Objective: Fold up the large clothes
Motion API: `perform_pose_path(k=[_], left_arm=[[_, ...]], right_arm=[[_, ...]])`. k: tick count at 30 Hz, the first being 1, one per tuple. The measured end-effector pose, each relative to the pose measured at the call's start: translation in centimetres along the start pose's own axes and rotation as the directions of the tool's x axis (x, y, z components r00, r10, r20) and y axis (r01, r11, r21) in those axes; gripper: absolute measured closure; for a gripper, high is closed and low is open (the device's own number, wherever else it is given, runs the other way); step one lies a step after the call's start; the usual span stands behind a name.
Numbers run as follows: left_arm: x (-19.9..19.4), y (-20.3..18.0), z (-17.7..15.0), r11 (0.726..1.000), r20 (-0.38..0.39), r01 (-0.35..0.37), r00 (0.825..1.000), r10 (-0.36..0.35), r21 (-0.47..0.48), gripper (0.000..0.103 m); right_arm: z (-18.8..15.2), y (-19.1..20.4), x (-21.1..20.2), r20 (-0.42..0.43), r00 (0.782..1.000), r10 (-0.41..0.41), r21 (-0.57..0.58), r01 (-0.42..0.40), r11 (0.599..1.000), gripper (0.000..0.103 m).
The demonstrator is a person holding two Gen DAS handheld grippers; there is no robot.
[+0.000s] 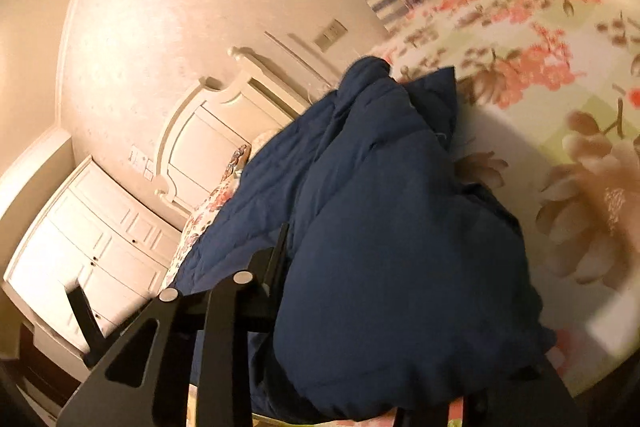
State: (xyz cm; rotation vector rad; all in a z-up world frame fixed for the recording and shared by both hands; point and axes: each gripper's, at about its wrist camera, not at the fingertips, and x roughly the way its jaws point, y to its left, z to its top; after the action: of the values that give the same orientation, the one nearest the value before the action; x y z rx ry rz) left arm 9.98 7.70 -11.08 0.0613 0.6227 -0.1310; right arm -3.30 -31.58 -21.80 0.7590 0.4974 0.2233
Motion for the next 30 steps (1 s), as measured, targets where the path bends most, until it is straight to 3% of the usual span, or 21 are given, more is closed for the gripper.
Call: perform_pose_path(k=[3,5,9,11,13,16,19,22,24,25,27,29,30], left_arm=[[3.8,-4.7,4.4,0.995,-0.005,-0.049,0.999,0.049,0.087,0.002],[8.7,-8.1,6.8,0.984,-0.060,-0.084,0.994,0.095,0.156,0.002],[17.6,-12.7,8.4,0.953,-0.175,-0.146,0.965,0.197,0.265,0.003],[20.2,-14.4,8.8,0.929,-0.193,-0.172,0.950,0.244,0.327,0.002],[21.1,-14.5,8.7,0.922,-0.219,-0.175,0.940,0.260,0.346,0.002],[19.4,-13.3,8.5,0.942,-0.212,-0.138,0.955,0.208,0.305,0.005],[13.2,-12.3,6.6,0.963,-0.152,-0.060,0.983,0.103,0.263,0.008],[6.1,-12.1,2.0,0.948,-0.054,-0.030,0.997,0.050,0.317,0.006],[2.8,-12.4,-2.9,0.923,-0.073,0.037,0.997,-0.009,0.383,0.003],[1.7,-12.4,-5.0,0.916,-0.056,0.026,0.998,-0.004,0.399,0.003],[-0.5,-11.2,-8.5,0.931,-0.027,0.015,1.000,-0.005,0.366,0.003],[-2.2,-8.6,-10.9,0.953,-0.073,0.096,0.994,-0.078,0.288,0.003],[-2.6,-7.7,-11.3,0.950,-0.101,0.143,0.988,-0.119,0.277,0.003]], right_arm=[[0.0,1.4,-0.5,0.016,1.000,0.002,-0.061,-0.001,0.998,0.062],[0.1,2.0,-0.9,0.022,1.000,-0.007,-0.097,0.009,0.995,0.062],[0.2,3.0,-1.0,0.022,0.999,-0.046,-0.156,0.049,0.987,0.062],[0.3,3.4,-0.8,0.020,0.997,-0.070,-0.189,0.073,0.979,0.062],[0.5,3.8,-0.7,0.023,0.996,-0.083,-0.208,0.086,0.974,0.062],[0.9,5.0,-0.6,0.030,0.995,-0.100,-0.259,0.105,0.960,0.062],[0.9,6.6,-0.8,0.048,0.991,-0.122,-0.323,0.131,0.937,0.062],[0.9,8.7,-1.0,0.076,0.989,-0.129,-0.381,0.149,0.913,0.062],[1.1,10.3,-0.9,0.093,0.987,-0.128,-0.415,0.155,0.896,0.062],[1.2,11.4,-0.7,0.096,0.989,-0.117,-0.437,0.147,0.887,0.062],[1.2,13.9,-0.1,0.096,0.991,-0.097,-0.499,0.132,0.857,0.062],[0.4,17.2,0.7,0.107,0.991,-0.077,-0.585,0.126,0.801,0.062],[0.0,18.7,1.0,0.111,0.992,-0.067,-0.621,0.122,0.774,0.062]])
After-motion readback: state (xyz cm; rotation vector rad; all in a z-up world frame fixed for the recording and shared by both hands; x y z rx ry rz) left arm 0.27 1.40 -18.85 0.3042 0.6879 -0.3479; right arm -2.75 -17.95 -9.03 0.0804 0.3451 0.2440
